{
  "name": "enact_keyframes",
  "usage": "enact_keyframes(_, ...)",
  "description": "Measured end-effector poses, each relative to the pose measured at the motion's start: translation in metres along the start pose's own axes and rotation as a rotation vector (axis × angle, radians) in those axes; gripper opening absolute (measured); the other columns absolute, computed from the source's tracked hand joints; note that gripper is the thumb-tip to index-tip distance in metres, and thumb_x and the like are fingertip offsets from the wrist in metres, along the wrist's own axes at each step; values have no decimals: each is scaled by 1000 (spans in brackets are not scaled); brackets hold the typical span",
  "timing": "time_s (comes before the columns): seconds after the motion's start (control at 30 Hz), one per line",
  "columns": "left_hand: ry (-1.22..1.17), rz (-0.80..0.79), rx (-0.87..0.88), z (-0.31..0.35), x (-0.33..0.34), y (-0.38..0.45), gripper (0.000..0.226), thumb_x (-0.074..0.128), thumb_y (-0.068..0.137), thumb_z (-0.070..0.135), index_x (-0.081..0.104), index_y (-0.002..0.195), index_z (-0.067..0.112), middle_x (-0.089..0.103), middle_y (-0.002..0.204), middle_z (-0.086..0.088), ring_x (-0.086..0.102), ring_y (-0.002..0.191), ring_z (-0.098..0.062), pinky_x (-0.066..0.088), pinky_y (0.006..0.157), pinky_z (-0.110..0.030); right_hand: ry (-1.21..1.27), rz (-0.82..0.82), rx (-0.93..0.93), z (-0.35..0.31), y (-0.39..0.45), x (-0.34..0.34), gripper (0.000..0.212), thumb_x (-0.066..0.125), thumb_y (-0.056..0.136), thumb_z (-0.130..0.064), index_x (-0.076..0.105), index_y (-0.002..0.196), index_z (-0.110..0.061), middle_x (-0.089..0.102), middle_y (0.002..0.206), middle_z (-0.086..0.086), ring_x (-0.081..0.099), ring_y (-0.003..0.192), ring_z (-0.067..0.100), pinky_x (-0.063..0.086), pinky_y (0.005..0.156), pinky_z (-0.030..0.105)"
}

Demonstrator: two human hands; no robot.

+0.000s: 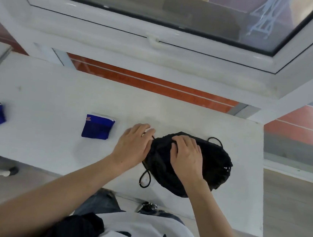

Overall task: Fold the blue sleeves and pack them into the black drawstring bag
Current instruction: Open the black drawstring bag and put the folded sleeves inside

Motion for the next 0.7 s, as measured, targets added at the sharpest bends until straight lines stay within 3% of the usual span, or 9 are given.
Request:
enact_keyframes(0.27,92,-102,-228,-135,-18,-48,39,44,102,33,54,135,15,57,133,-4,56,120,-26,50,92,-40,40,-237,-101,-120,48,77,23,57,99,-20,68,119,-18,67,119,-2,60,111,25,51,88,41)
enact_keyframes(0.47,99,-186,-343,-250,-35,-89,40,42,103,32,51,139,15,55,136,-5,53,123,-27,46,96,-41,30,-433,-109,-218,72,150,27,49,103,-23,62,127,-19,61,130,-1,55,119,23,48,95,38)
enact_keyframes(0.7,115,-314,-326,-335,-33,-111,43,36,106,34,46,144,15,50,143,-6,48,129,-27,43,101,-40,-57,-616,56,-252,86,220,43,54,102,-22,47,145,-17,31,159,9,29,146,32,45,107,45)
Point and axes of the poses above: each hand's wrist, its own y-axis towards the middle knuckle, its own x-axis out of the palm, z = x × y, the point moved 3 cm from there along y, towards the middle knuckle
